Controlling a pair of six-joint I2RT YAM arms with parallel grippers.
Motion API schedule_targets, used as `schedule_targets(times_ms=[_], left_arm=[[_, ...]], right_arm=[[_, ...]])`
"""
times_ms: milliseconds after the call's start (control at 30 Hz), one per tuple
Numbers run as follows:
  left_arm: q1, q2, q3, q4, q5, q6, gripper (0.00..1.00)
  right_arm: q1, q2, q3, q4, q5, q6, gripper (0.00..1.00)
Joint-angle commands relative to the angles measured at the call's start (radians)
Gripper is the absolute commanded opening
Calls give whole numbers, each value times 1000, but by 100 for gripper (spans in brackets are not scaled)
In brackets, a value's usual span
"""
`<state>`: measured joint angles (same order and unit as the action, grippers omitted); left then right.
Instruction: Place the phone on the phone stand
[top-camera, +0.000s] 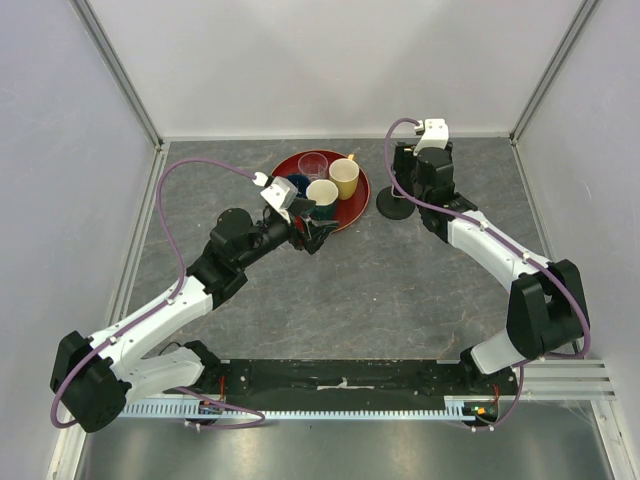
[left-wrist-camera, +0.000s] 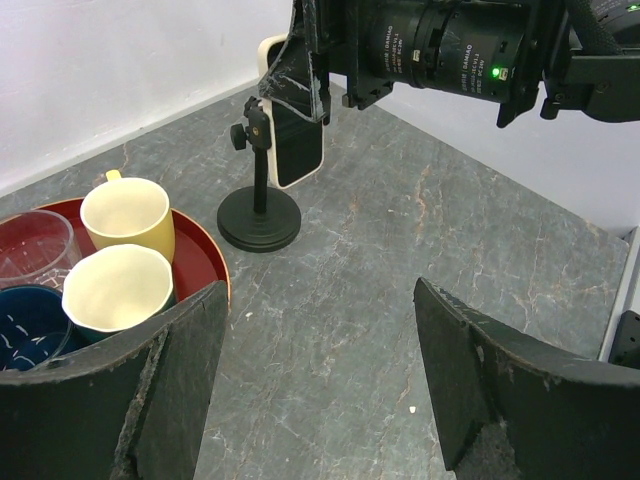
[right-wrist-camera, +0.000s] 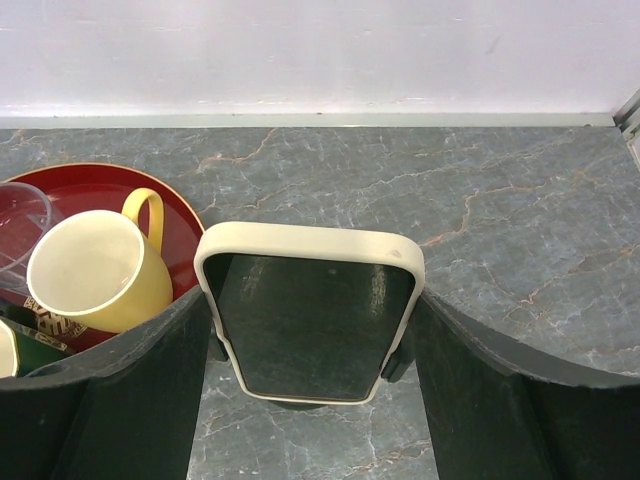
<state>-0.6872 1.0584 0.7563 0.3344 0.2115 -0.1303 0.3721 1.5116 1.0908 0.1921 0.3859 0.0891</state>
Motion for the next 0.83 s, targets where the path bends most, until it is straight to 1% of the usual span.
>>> schedule_targets(times_ms=[0,67,100,200,333,467,500,567,633,667,700,733,767,800], left_arm=[[-5,-6,31,28,0,-8,81],[-6,-3,31,28,-1,-8,81],[-6,-3,31,28,0,-8,81],[-6,0,31,28,-1,-6,81],[-6,-3,26,28,-15,6,81],[-9,-11,20,26,-44,31,81],[-9,-14,18,25,-52,43,81],[-9,-27,15,20,-84,57,81],[-11,-63,20,2,-110,63,81],[-12,-83,29,-20,-115,63,81],[-12,-133,63,-41,-119,60,83],[-12,-159,87,-101,-115,48,84],[-12,-191,121,-139,-118,25,86],[-12,-240,200,-182,-101,-20,87]], right_arm=[[-5,-45,55,7,-18,26,65],[-4,-53,70,-34,-19,26,80],[-4,-54,76,-46,-25,24,97],[-4,-76,103,-112,-35,23,98],[-2,-158,129,-189,-35,41,98],[-2,-275,138,-346,-22,81,98],[-2,-330,132,-376,-19,107,98],[-2,-382,133,-489,-65,130,98],[-2,-486,133,-586,-99,124,99],[-2,-537,126,-594,-120,112,98],[-2,-650,103,-595,-133,86,98],[-1,-707,104,-600,-131,78,98],[-2,-759,122,-617,-143,71,98],[-2,-843,194,-640,-151,64,98]])
